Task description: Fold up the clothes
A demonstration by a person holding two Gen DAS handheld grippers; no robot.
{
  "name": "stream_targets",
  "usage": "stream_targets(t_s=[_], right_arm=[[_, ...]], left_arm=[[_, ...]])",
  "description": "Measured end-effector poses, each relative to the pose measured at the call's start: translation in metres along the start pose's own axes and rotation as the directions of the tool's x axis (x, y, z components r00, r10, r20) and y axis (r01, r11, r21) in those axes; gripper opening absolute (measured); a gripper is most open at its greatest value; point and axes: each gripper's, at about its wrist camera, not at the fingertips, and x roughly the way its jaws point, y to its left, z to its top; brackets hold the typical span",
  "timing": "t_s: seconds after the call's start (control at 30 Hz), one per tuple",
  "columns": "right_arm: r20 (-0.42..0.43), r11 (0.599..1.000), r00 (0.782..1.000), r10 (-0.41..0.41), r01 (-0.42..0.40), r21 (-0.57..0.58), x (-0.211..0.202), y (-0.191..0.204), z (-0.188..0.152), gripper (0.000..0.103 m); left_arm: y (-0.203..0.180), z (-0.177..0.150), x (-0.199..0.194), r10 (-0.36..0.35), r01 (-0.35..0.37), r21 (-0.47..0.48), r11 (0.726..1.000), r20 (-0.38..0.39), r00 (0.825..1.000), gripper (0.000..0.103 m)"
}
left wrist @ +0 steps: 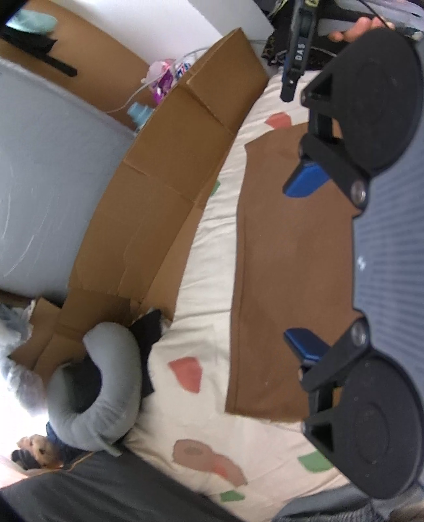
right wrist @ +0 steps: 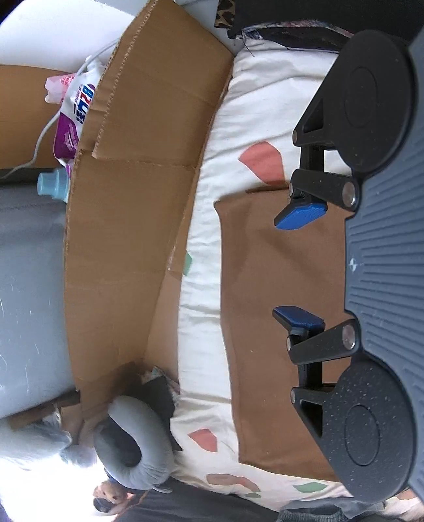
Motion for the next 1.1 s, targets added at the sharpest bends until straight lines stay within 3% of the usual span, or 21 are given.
stream_targets(t_s=[0.43,0.67,0.83,1.1], right_arm=[[-0.069,1.000,0.998,0.007,-0.005,0.031,0.038,0.001,-0.073,0.060],[-0.133,0.999,0.990,0.036,-0.037,-0.001,0.055,-0.003,-0.104,0.059],[-0.175,0.997,0.982,0.073,-0.078,-0.021,0.066,-0.001,-0.114,0.058],[-0.210,0.997,0.977,0.016,-0.033,-0.076,0.077,-0.008,-0.131,0.057]], left_arm=[[0.015,-0.058,0.061,0.058,-0.059,-0.003,0.998,-0.124,0.991,0.089],[0.009,-0.084,0.083,-0.004,0.005,0.005,1.000,-0.193,0.981,0.089],[-0.008,-0.101,0.095,-0.021,0.042,0.077,0.996,-0.250,0.968,0.088],[-0.009,-0.120,0.116,-0.022,0.043,0.064,0.997,-0.293,0.956,0.088]])
